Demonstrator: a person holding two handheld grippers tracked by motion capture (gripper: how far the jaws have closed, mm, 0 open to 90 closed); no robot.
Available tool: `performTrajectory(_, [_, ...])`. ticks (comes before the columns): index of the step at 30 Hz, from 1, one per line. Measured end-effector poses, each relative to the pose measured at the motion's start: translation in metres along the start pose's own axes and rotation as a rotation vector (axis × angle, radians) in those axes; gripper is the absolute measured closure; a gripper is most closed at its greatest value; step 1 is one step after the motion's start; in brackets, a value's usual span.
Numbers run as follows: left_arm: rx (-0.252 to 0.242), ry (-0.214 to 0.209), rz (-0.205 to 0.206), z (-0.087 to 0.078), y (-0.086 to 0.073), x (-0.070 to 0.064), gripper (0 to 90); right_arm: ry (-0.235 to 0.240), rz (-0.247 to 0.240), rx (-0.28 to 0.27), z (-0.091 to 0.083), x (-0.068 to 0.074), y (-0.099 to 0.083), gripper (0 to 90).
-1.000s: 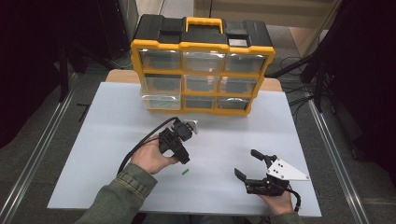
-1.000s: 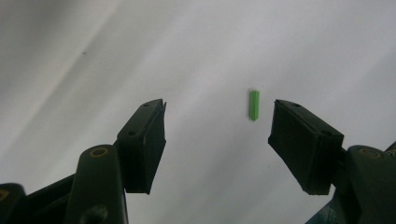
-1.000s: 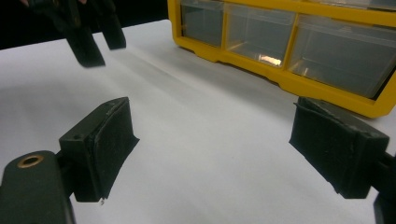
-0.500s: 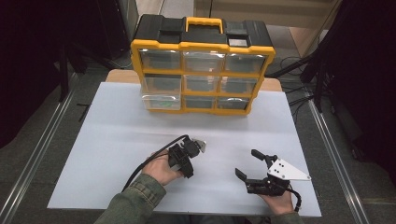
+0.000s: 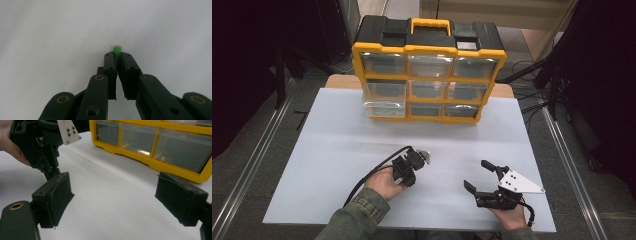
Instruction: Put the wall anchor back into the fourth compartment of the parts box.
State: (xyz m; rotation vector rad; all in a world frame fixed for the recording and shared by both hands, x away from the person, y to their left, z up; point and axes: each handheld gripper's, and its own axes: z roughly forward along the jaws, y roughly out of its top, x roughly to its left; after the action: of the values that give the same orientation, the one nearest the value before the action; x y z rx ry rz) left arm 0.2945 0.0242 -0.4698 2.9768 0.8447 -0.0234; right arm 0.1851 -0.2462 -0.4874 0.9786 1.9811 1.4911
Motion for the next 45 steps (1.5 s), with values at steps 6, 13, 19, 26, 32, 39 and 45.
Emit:
performTrajectory(6, [0.011, -0.012, 0.001, -0.001, 0.0, 0.0, 83.7, 0.0, 0.0, -0.001, 0.0, 0.0, 0.0, 13.9])
performTrajectory(13, [0.013, -0.033, 0.004, -0.007, -0.002, 0.003, 83.8, 0.001, 0.002, 0.001, 0.0, 0.001, 0.0, 13.9])
performTrajectory(19, [0.02, -0.01, 0.004, -0.023, -0.004, 0.011, 83.8, 0.002, -0.007, 0.001, 0.001, 0.0, 0.0, 13.9])
performTrajectory(26, [0.015, 0.058, 0.035, -0.057, 0.002, 0.017, 83.8, 0.001, -0.008, 0.004, 0.001, 0.0, 0.0, 13.9])
performTrajectory(32, [-0.008, 0.129, 0.053, -0.107, 0.012, 0.021, 83.8, 0.002, -0.007, 0.001, 0.001, 0.0, 0.0, 13.9])
performTrajectory(39, [-0.007, 0.142, 0.059, -0.158, 0.027, 0.029, 83.8, 0.002, -0.01, 0.001, 0.002, 0.0, 0.0, 13.9])
performTrajectory(45, [-0.032, 0.114, 0.006, -0.189, 0.035, 0.052, 83.7, 0.002, -0.007, 0.003, 0.001, 0.001, 0.0, 13.8])
